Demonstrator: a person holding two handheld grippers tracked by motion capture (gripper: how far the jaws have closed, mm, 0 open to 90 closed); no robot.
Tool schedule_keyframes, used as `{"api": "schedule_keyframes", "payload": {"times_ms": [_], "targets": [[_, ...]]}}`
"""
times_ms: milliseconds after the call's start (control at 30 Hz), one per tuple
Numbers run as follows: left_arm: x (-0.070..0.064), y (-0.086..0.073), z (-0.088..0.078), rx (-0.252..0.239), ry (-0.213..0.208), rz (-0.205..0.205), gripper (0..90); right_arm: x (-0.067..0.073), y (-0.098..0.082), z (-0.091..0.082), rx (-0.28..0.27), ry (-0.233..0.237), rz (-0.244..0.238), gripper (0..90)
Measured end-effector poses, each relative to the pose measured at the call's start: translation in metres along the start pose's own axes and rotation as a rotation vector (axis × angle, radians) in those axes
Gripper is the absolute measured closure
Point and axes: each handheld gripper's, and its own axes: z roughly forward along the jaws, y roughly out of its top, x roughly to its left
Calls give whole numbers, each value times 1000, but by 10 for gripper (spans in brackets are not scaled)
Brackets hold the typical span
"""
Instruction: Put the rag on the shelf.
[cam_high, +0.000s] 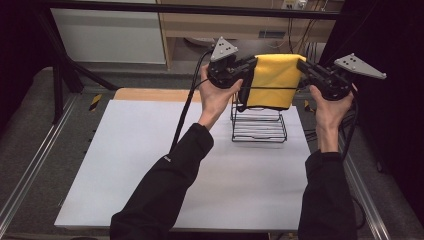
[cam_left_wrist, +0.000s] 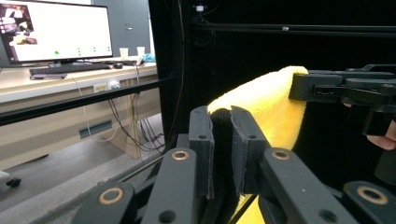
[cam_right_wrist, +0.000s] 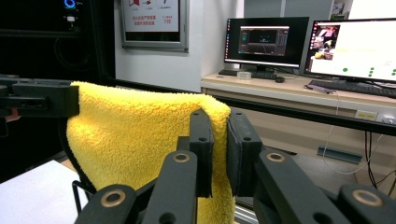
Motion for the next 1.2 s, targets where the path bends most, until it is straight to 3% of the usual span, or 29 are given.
{"api": "schedule_keyframes", "payload": {"times_ms": [300,500,833,1200], "targets": [[-10,1,-8,46,-28,22,796,4,-1,-14,36,29,-8,822],[-15,-5,-13,82,-53,14,793,5,-2,-22,78,52,-6,819],[-26,-24,-24,159,-69,38,787,10,-17,-32,158,107,30,809],[-28,-47,-25,220,-81,12,776,7,-37,-34,236,144,30,805]]}}
